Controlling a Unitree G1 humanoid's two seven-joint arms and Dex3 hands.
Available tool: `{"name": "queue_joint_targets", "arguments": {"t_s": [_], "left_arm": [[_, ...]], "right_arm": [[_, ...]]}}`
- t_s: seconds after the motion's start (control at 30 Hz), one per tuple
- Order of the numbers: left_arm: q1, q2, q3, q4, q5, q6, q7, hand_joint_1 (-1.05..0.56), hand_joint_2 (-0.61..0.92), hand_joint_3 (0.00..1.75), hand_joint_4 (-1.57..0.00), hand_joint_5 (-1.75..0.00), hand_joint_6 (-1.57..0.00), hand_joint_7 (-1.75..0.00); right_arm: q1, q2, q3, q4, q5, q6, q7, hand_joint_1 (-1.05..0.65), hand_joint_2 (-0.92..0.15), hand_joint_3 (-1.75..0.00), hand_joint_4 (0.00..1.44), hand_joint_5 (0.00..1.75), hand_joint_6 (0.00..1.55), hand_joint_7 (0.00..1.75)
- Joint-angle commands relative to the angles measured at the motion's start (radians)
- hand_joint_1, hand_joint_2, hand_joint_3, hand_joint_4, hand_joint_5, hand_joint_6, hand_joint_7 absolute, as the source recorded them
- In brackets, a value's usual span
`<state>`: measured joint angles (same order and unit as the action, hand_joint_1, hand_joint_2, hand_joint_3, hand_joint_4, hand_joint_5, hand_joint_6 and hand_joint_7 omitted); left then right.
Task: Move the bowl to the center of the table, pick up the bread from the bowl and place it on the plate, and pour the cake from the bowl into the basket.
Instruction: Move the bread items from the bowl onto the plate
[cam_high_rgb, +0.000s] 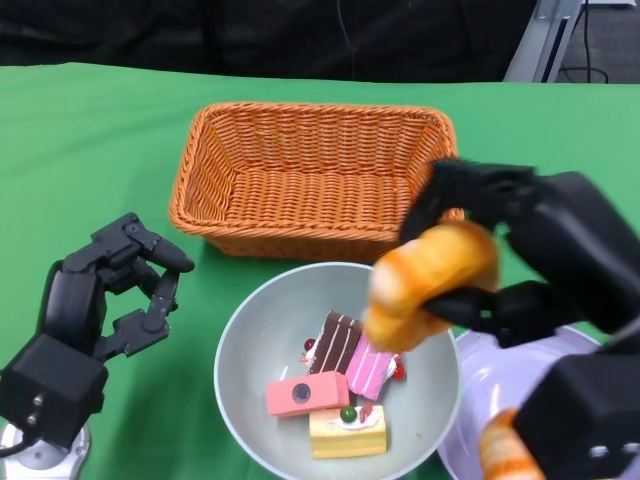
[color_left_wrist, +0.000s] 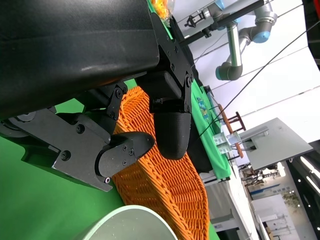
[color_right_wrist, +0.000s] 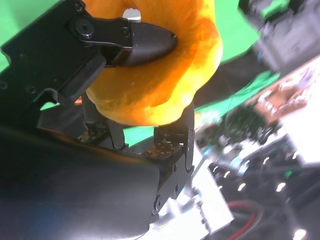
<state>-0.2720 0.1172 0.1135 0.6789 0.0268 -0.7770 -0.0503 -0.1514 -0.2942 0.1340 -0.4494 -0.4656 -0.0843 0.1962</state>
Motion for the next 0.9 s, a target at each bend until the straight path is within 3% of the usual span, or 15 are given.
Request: {"name": "queue_joint_targets", "arguments": {"t_s": [0.03, 0.2, 0.43, 0.73, 0.9], "left_arm": [[-0.011, 0.024, 0.008, 0.018, -0.017, -0.008, -0.012, -0.09, 0.67, 0.89, -0.72, -1.7, -0.71, -1.32], [-0.029, 0.035, 0.02, 0.053, -0.035, -0.017, -0.026, -0.08, 0.69, 0.87, -0.74, -1.68, -0.74, -1.27], [-0.06, 0.052, 0.035, 0.113, -0.052, -0.031, -0.034, -0.07, 0.69, 0.87, -0.75, -1.67, -0.74, -1.28], [-0.083, 0.064, 0.042, 0.164, -0.057, -0.057, -0.04, -0.07, 0.7, 0.83, -0.74, -1.67, -0.73, -1.29], [-0.075, 0.06, 0.043, 0.149, -0.065, -0.051, -0.05, -0.09, 0.7, 0.83, -0.74, -1.68, -0.72, -1.31]], "right_arm": [[0.083, -0.011, -0.109, -0.046, 0.086, 0.043, 0.003, -0.09, -0.42, -1.29, 0.85, 1.75, 0.7, 1.52], [0.184, -0.003, -0.244, -0.068, 0.185, 0.101, -0.002, -0.07, -0.41, -1.36, 0.8, 1.75, 0.65, 1.59], [0.285, 0.029, -0.343, -0.103, 0.322, 0.275, 0.011, 0.0, -0.5, -1.3, 0.79, 1.75, 0.58, 1.69], [0.315, 0.01, -0.349, -0.038, 0.364, 0.436, 0.022, 0.04, -0.58, -1.17, 0.75, 1.75, 0.59, 1.65], [0.282, 0.009, -0.314, 0.06, 0.36, 0.612, 0.027, 0.02, -0.63, -1.04, 0.7, 1.75, 0.57, 1.64]]}}
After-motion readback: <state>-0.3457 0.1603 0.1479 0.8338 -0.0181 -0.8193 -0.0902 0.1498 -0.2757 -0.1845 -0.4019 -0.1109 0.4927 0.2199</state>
